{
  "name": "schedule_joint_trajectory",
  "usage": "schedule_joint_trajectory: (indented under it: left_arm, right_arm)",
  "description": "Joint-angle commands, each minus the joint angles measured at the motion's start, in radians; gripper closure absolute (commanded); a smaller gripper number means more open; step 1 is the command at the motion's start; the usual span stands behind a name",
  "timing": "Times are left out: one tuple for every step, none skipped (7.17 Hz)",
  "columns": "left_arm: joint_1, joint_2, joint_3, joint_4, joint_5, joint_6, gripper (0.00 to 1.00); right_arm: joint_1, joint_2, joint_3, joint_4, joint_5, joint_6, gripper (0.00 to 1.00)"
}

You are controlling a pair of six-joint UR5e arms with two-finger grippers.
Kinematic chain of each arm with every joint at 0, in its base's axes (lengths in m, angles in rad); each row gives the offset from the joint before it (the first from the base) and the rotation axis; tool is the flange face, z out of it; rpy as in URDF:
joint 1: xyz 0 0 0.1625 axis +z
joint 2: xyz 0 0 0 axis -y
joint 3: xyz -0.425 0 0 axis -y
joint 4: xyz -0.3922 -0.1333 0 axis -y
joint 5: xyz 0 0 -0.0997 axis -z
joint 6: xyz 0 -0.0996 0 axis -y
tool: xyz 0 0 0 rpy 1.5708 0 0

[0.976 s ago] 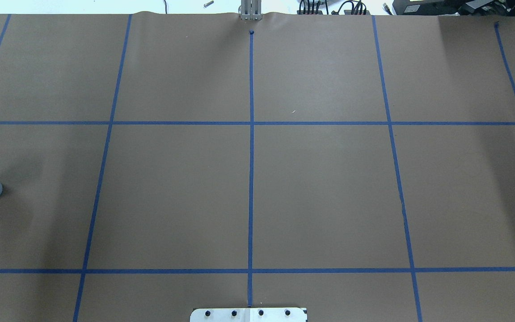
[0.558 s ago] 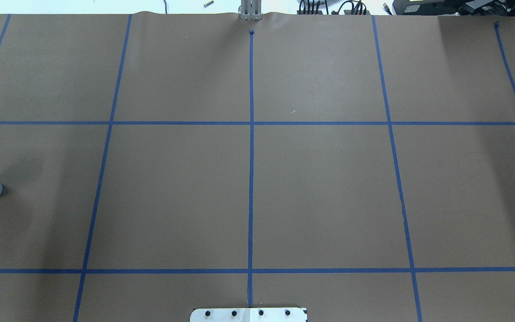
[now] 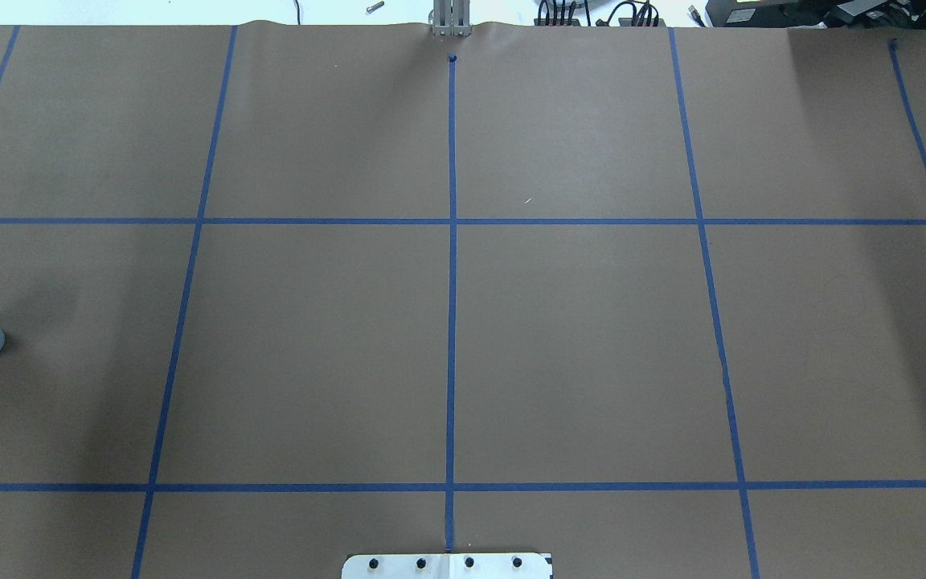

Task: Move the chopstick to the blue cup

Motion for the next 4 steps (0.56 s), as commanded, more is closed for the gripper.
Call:
schedule_joint_trajectory:
  left_arm:
    - [0.109, 0.014, -0.003, -0.094, -0.002, -0.222, 0.02]
    - [0.161, 0.050, -0.002, -0.174, -0.002, -0.302, 0.02]
    - [0.195, 0.083, -0.003, -0.212, -0.002, -0.309, 0.02]
    - [0.209, 0.086, -0.003, -0.214, -0.034, -0.309, 0.02]
  right_arm:
    - [0.001, -0.004, 0.000, 0.000, -0.005, 0.001, 0.00]
    - [0.001, -0.001, -0.001, -0.002, -0.008, 0.001, 0.00]
    - [0.001, -0.001, -0.001, -0.002, -0.008, 0.001, 0.00]
    - [0.001, -0.002, 0.002, -0.002, -0.008, 0.001, 0.00]
